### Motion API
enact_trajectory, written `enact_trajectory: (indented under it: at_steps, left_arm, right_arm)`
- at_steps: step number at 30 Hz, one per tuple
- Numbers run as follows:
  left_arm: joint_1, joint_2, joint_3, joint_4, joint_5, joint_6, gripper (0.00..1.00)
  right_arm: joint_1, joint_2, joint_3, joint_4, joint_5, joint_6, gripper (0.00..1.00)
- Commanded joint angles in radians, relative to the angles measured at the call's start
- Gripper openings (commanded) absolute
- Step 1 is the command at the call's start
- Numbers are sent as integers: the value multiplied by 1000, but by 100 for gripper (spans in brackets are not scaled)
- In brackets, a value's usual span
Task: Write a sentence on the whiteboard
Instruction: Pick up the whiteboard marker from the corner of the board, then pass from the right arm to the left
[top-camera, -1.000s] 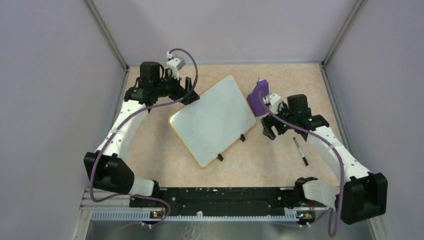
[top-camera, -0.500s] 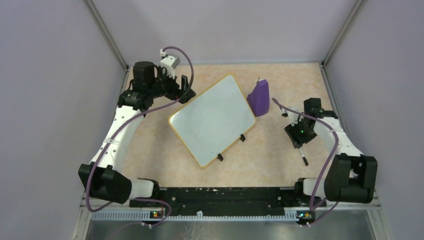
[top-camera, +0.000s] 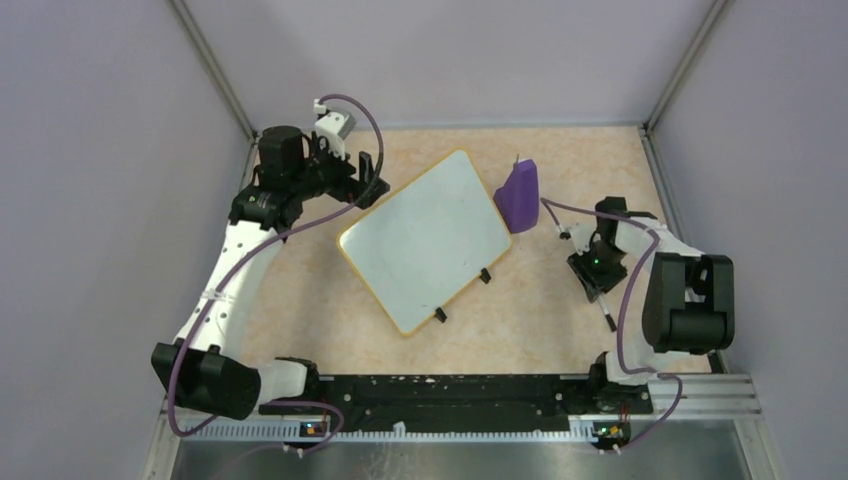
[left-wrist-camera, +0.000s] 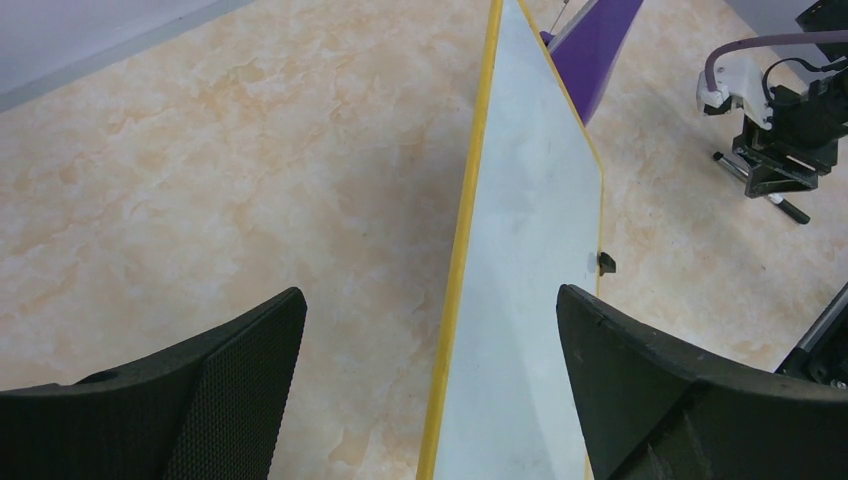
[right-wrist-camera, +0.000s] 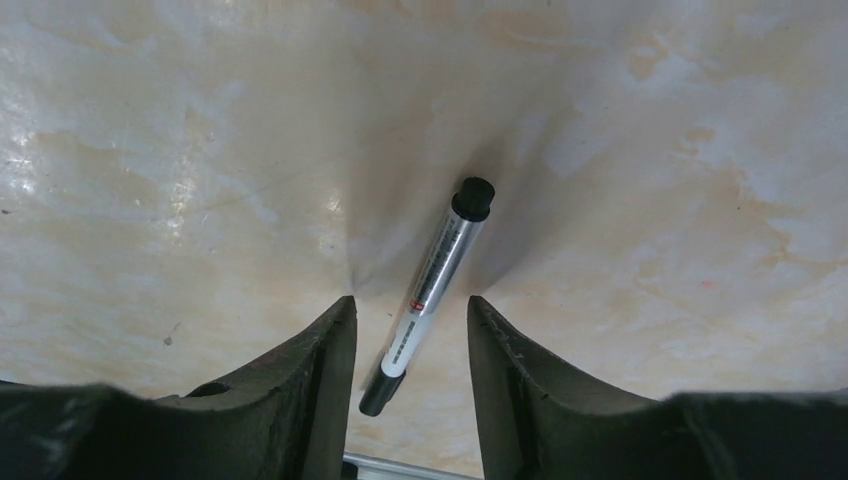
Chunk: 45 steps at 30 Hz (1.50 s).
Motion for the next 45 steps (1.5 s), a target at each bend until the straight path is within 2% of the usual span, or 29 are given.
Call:
enact_trajectory:
  at_steps: [1, 11, 13, 15, 23, 30, 33, 36, 39, 43, 45]
  left_arm:
    - [0, -20, -3, 43, -7, 3, 99]
    - [-2, -9, 10, 45, -16, -21, 99]
    - [-3, -8, 12, 41, -29, -17, 99]
    - [-3, -4, 24, 27, -39, -12, 99]
    - [-5, 17, 119, -36, -31, 12, 99]
    - [-8, 43, 265, -109, 60, 41, 99]
    - [-24, 50, 278, -111, 122, 23, 99]
    - [-66, 65, 278, -104, 147, -2, 99]
    - [-138, 80, 268, -55, 112, -24, 99]
    - [-238, 135, 287, -1, 37, -30, 99]
    - [-281, 167, 297, 28, 5, -29, 99]
  right_arm:
    - [7, 32, 31, 48, 28, 31, 41]
    - [22, 108, 17, 102, 49, 78, 24]
    - [22, 114, 33, 89, 38, 89, 14]
    - [22, 108, 57, 71, -10, 100, 0]
    - [16, -50, 246, -1, -217, 153, 0]
    - [15, -161, 462, -23, -484, 307, 0]
    - [14, -211, 521, 49, -588, 433, 0]
    - [15, -265, 530, 216, -646, 637, 0]
    - [46, -305, 496, 417, -623, 888, 0]
    - [161, -348, 500, 528, -476, 1024, 0]
    - [179, -353, 511, 537, -432, 1104, 0]
